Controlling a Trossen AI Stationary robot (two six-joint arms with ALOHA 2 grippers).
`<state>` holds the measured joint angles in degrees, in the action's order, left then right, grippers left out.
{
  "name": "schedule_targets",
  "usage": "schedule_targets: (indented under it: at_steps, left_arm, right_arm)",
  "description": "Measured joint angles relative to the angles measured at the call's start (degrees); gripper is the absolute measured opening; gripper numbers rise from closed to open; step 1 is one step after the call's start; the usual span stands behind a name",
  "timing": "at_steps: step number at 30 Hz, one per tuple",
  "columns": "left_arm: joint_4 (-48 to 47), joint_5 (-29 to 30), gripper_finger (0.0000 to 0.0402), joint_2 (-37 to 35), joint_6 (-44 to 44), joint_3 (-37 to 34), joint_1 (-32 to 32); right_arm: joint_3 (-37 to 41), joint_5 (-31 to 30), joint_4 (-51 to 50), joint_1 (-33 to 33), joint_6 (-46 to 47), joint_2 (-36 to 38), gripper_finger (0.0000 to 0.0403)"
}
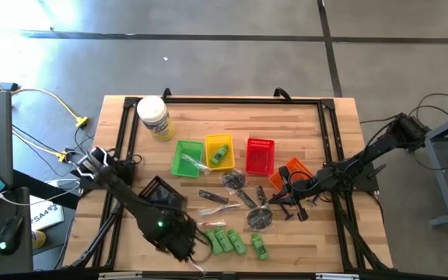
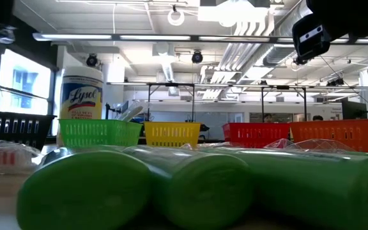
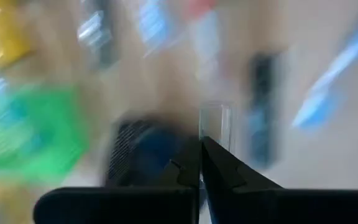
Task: Pick & Place Travel size toiletries
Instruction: Put the blue razor lid into the black basket, then put the bottom black hairbrush into the orange basket
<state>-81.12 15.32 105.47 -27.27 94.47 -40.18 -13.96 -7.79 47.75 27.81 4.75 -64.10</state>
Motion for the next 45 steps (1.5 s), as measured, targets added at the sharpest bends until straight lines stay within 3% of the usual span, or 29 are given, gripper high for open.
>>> schedule_targets:
  at_steps: [5,10,18,24,31,45]
  left_arm:
    - [-4.0,1.5,0.0000,-3.0,0.0,-3.6,5.2]
    - [1.2,-6.0,0.0000,-5.5,3.2,-13.4,9.6]
    - [10.4,-10.0,0.0000,-12.5,1.9,-26.3,9.8]
    - [15.1,-13.3,0.0000,-13.5,4.1,-33.8,9.9]
    - [17.3,-13.5,0.0014,-13.5,4.6,-35.2,9.9]
    - [17.4,-13.1,0.0110,-13.5,9.6,-34.9,13.9]
  right_arm:
    - [0.0,0.0,0.3,0.0,0.0,0.0,0.0002]
    - [0.0,0.0,-0.2,0.0,0.2,0.0,0.0002]
    - [0.0,0.0,-0.5,0.0,1.1,0.0,0.0002]
    - [0.0,-0.2,-0.4,0.0,1.1,0.0,0.0002]
    - [0.0,-4.0,-0.4,-0.1,1.0,0.0,0.0002]
    - [0.0,-5.8,-0.4,0.0,-0.5,0.0,0.0002]
